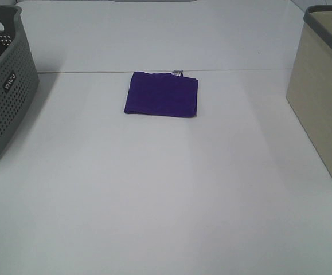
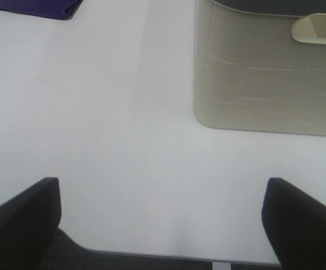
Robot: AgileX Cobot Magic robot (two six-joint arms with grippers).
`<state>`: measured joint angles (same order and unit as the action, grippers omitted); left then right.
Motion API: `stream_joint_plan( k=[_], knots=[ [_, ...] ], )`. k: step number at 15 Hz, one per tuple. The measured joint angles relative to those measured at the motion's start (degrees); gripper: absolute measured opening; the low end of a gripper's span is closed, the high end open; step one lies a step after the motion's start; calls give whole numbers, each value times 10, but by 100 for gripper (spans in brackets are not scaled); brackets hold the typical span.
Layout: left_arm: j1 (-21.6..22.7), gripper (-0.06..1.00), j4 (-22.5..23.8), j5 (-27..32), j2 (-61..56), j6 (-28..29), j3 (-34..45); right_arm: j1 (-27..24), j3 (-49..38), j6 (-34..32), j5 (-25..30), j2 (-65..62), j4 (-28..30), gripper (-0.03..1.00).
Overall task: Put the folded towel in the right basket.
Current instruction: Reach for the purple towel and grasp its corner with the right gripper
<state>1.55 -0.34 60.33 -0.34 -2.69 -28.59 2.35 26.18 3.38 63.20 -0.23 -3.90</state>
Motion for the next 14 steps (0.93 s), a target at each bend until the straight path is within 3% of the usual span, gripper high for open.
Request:
stream_joint_plan(
  k=[14],
  knots=[
    [0, 99, 0, 0, 0, 0, 0, 0, 0, 0, 0, 0, 0, 93]
  ],
)
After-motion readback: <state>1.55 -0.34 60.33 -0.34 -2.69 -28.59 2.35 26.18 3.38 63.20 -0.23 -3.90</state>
